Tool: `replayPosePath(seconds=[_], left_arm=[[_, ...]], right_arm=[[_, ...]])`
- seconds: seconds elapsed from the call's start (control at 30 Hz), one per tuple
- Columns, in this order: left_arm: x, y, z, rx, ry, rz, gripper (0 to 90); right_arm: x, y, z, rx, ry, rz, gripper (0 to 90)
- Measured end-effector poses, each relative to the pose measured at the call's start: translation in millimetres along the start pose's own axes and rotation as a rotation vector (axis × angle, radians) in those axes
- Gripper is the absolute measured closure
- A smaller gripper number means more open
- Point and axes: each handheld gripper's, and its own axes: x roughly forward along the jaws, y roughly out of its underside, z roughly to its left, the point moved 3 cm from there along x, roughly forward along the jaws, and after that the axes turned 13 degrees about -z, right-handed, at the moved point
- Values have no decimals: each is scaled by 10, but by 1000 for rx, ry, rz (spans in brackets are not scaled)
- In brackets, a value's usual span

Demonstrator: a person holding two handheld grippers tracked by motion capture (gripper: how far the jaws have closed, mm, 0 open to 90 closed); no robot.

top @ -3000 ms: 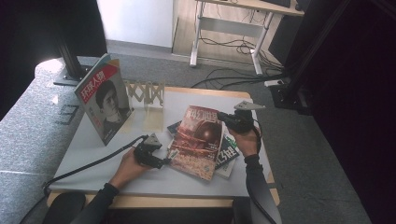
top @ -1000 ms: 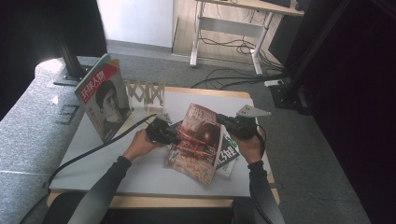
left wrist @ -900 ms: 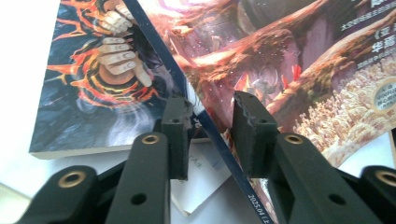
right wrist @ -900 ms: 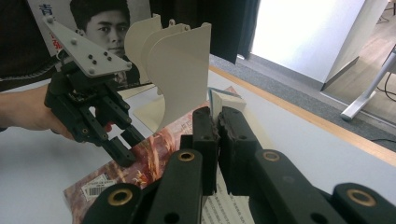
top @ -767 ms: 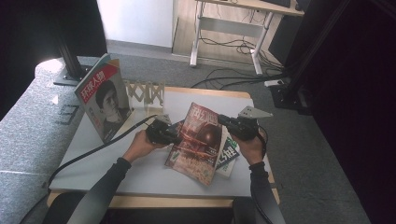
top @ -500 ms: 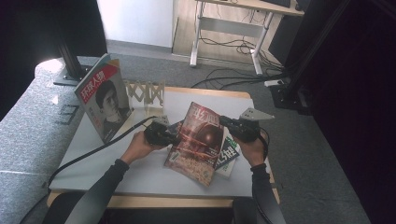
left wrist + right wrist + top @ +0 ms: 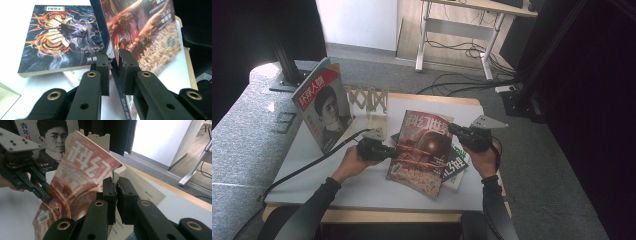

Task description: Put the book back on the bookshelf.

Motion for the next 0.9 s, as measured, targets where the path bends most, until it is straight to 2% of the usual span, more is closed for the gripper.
replayPosePath(seconds=[0.27,0.47,0.6,0.7,0.77,0.9], left_arm=[[-168,51,-136,16,5,-37,827],[-232,81,-237,37,13,-60,842],[-249,95,-258,43,16,-69,846],[-268,110,-260,39,19,-77,848],[-280,118,-257,38,21,-80,849],[-296,128,-260,41,28,-84,849]], right_arm=[[18,-18,-11,-2,18,19,822],[-11,-50,-17,22,5,-10,773],[-1,-27,8,17,-12,8,620],[21,40,22,3,-7,30,521],[32,90,18,18,-12,35,453],[84,210,13,72,-69,51,349]])
